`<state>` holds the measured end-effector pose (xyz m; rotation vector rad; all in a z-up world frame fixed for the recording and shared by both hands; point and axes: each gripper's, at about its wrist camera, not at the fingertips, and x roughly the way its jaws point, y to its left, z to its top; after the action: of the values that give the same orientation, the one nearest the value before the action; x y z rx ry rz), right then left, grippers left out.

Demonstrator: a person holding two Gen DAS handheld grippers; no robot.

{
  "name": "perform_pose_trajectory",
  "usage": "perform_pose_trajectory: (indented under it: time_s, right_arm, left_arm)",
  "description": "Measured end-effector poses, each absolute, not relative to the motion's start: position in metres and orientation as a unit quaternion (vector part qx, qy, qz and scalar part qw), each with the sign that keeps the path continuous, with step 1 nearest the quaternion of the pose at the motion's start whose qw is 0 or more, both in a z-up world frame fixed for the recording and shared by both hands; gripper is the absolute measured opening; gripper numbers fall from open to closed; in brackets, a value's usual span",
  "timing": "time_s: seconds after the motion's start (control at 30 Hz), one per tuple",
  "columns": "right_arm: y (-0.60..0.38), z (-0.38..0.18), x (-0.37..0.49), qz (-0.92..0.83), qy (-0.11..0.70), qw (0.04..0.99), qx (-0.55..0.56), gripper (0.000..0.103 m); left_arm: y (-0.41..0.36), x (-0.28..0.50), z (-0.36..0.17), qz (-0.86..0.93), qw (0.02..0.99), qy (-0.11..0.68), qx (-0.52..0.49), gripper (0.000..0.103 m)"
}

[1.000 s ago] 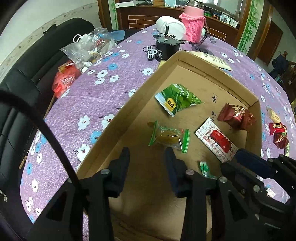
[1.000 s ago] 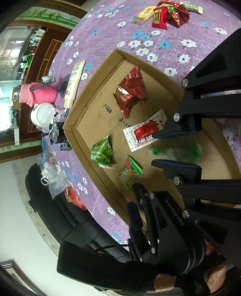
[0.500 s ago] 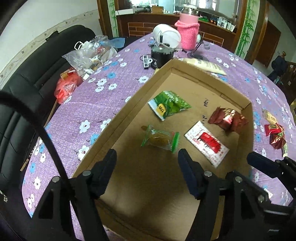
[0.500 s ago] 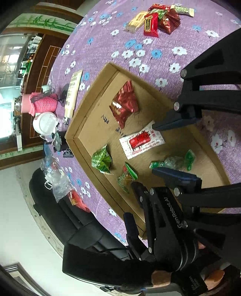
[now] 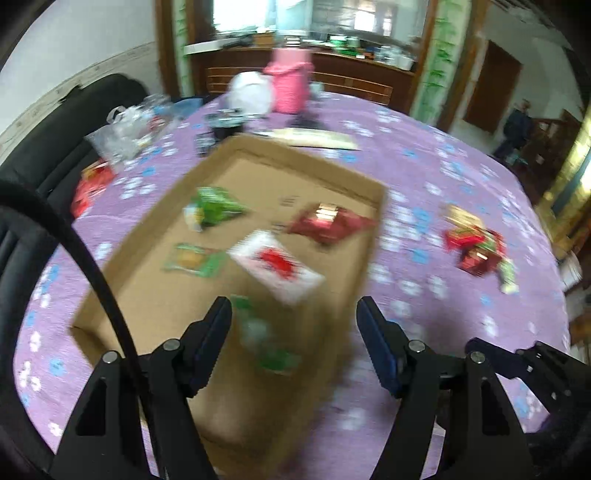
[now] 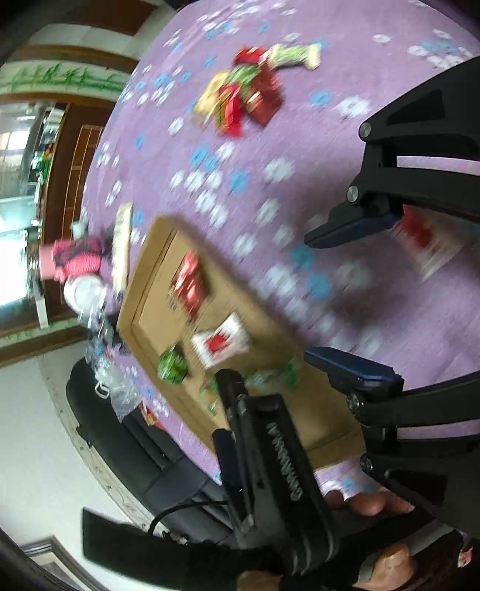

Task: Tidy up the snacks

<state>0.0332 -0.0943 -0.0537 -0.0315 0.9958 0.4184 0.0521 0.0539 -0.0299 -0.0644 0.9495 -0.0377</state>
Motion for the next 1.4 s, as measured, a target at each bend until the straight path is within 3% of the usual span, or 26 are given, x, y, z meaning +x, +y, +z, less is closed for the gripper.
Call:
perform_pose_trajectory:
  time_s: [0.43,0.67,1.27,1.3,1.4]
  right_arm:
    - [-0.237,-0.082,0.013,0.088,0.496,0.863,0.040,0.058]
    - [-0.280,-0.086,0.036,0.078,0.490,0.866,0.057,0.059]
    - [-0.274,-0.096,0.117,0.099,0.483,0.870,0.016,0.065]
    - [-0.271,-0.096,0.119,0.097,0.483,0.871,0.001,0.065]
    - [-0.267,-0.096,0.122,0.096,0.482,0.870,-0.023,0.050]
  left_arm:
    - [-0.073,0.066,-0.053,-0.096,0.870,0.481,0.052,0.071]
    - [-0.074,0.047,-0.058,-0.100,0.862,0.493,0.067,0.071]
    - [-0.067,0.007,-0.091,-0.088,0.843,0.526,0.073,0.071]
    - [-0.066,0.007,-0.092,-0.089,0.843,0.525,0.069,0.072]
    - [-0.063,0.010,-0.094,-0.087,0.844,0.526,0.054,0.076]
